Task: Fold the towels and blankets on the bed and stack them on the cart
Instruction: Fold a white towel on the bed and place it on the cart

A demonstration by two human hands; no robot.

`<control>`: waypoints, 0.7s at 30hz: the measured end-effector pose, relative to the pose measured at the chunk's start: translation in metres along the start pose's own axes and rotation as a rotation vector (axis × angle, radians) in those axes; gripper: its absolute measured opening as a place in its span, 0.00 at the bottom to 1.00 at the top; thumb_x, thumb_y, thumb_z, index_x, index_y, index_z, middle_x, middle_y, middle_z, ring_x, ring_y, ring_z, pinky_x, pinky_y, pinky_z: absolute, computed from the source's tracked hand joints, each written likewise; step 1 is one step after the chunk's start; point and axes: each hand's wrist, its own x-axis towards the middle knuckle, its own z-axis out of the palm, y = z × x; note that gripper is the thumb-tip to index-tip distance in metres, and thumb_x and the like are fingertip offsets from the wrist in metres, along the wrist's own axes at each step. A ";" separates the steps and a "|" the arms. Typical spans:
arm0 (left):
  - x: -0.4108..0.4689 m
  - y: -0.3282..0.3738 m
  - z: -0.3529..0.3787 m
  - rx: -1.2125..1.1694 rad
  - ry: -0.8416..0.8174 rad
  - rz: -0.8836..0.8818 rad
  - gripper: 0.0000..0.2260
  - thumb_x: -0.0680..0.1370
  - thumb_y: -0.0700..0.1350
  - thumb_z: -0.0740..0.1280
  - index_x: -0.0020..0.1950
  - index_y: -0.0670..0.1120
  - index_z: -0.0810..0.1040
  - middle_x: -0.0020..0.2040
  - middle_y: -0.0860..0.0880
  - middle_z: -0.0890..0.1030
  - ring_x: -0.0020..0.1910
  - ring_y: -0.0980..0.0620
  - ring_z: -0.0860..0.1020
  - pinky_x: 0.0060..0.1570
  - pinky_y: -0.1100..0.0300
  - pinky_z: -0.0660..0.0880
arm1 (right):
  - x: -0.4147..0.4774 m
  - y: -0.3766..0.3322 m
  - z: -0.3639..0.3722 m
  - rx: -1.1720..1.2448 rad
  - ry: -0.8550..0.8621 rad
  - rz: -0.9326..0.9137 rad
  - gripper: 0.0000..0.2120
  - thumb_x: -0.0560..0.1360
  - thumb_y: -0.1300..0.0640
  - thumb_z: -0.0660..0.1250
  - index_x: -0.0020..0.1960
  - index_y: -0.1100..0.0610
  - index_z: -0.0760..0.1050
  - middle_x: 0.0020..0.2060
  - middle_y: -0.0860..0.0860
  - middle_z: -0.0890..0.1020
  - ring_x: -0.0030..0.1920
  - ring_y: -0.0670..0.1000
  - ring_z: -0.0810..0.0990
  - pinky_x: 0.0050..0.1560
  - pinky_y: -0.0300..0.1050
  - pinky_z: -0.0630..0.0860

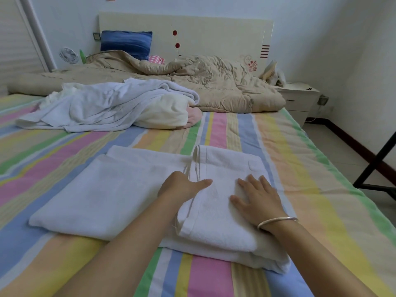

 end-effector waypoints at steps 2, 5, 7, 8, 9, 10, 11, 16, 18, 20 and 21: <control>-0.001 0.000 0.001 0.026 0.012 0.030 0.22 0.67 0.61 0.75 0.45 0.43 0.80 0.41 0.49 0.83 0.40 0.48 0.81 0.45 0.52 0.80 | -0.001 -0.001 -0.001 -0.005 0.009 -0.005 0.30 0.79 0.38 0.54 0.77 0.47 0.54 0.78 0.47 0.51 0.77 0.56 0.44 0.75 0.57 0.47; -0.006 0.001 -0.003 0.105 0.139 0.063 0.15 0.71 0.59 0.73 0.40 0.47 0.80 0.38 0.51 0.81 0.38 0.50 0.80 0.36 0.59 0.74 | -0.004 -0.008 -0.005 0.008 0.027 -0.029 0.29 0.79 0.39 0.54 0.77 0.47 0.53 0.78 0.47 0.51 0.77 0.55 0.44 0.75 0.58 0.46; -0.010 -0.001 -0.007 0.170 0.200 0.069 0.18 0.72 0.59 0.71 0.34 0.47 0.72 0.32 0.52 0.75 0.33 0.51 0.75 0.30 0.61 0.64 | -0.006 -0.016 -0.007 -0.006 0.022 -0.053 0.29 0.80 0.39 0.52 0.77 0.45 0.52 0.78 0.47 0.49 0.78 0.54 0.42 0.75 0.60 0.43; -0.012 -0.006 -0.006 0.188 0.202 0.061 0.20 0.72 0.59 0.71 0.32 0.48 0.68 0.30 0.52 0.71 0.31 0.51 0.72 0.29 0.61 0.61 | -0.009 -0.020 -0.005 -0.030 0.004 -0.068 0.28 0.80 0.38 0.51 0.77 0.45 0.51 0.78 0.47 0.48 0.78 0.54 0.41 0.75 0.61 0.42; -0.014 -0.010 -0.004 0.200 0.200 0.059 0.21 0.73 0.60 0.70 0.32 0.48 0.65 0.30 0.53 0.69 0.30 0.51 0.69 0.28 0.60 0.60 | -0.010 -0.023 -0.003 -0.068 -0.018 -0.087 0.28 0.80 0.38 0.49 0.77 0.44 0.51 0.78 0.48 0.47 0.77 0.54 0.40 0.74 0.64 0.40; -0.016 -0.014 -0.003 0.200 0.196 0.067 0.21 0.73 0.60 0.70 0.33 0.49 0.65 0.31 0.53 0.68 0.31 0.52 0.69 0.29 0.60 0.61 | -0.012 -0.026 0.000 -0.108 -0.039 -0.101 0.28 0.80 0.37 0.47 0.77 0.44 0.50 0.78 0.48 0.46 0.77 0.54 0.40 0.73 0.66 0.39; -0.016 -0.017 -0.001 0.185 0.194 0.087 0.18 0.74 0.59 0.69 0.36 0.49 0.67 0.33 0.53 0.70 0.33 0.52 0.71 0.31 0.59 0.63 | -0.012 -0.027 0.002 -0.139 -0.056 -0.105 0.28 0.80 0.37 0.46 0.77 0.44 0.50 0.78 0.49 0.46 0.77 0.54 0.40 0.72 0.67 0.38; -0.038 -0.049 -0.026 -0.273 0.206 0.062 0.06 0.78 0.49 0.68 0.52 0.49 0.78 0.50 0.53 0.80 0.51 0.51 0.79 0.51 0.55 0.77 | -0.020 -0.044 0.003 -0.149 -0.044 -0.143 0.27 0.80 0.37 0.44 0.77 0.44 0.50 0.78 0.48 0.47 0.77 0.54 0.41 0.72 0.66 0.37; -0.063 -0.074 -0.042 -0.480 0.158 -0.008 0.05 0.79 0.43 0.67 0.54 0.46 0.79 0.50 0.49 0.81 0.50 0.50 0.80 0.45 0.57 0.76 | -0.028 -0.066 0.007 -0.110 -0.057 -0.221 0.27 0.80 0.37 0.44 0.77 0.44 0.49 0.78 0.47 0.47 0.77 0.53 0.41 0.73 0.65 0.37; -0.084 -0.096 -0.059 -0.814 0.089 -0.137 0.06 0.80 0.38 0.65 0.55 0.40 0.79 0.48 0.44 0.81 0.47 0.48 0.79 0.43 0.56 0.76 | -0.029 -0.091 0.013 -0.078 -0.088 -0.267 0.28 0.80 0.37 0.44 0.78 0.45 0.48 0.78 0.48 0.45 0.77 0.53 0.40 0.73 0.65 0.37; -0.091 -0.107 -0.069 -0.981 0.057 -0.212 0.06 0.80 0.37 0.64 0.55 0.38 0.77 0.49 0.43 0.80 0.46 0.47 0.79 0.44 0.54 0.76 | -0.026 -0.103 0.017 -0.078 -0.111 -0.268 0.29 0.80 0.37 0.43 0.78 0.45 0.47 0.78 0.49 0.44 0.77 0.53 0.39 0.73 0.65 0.37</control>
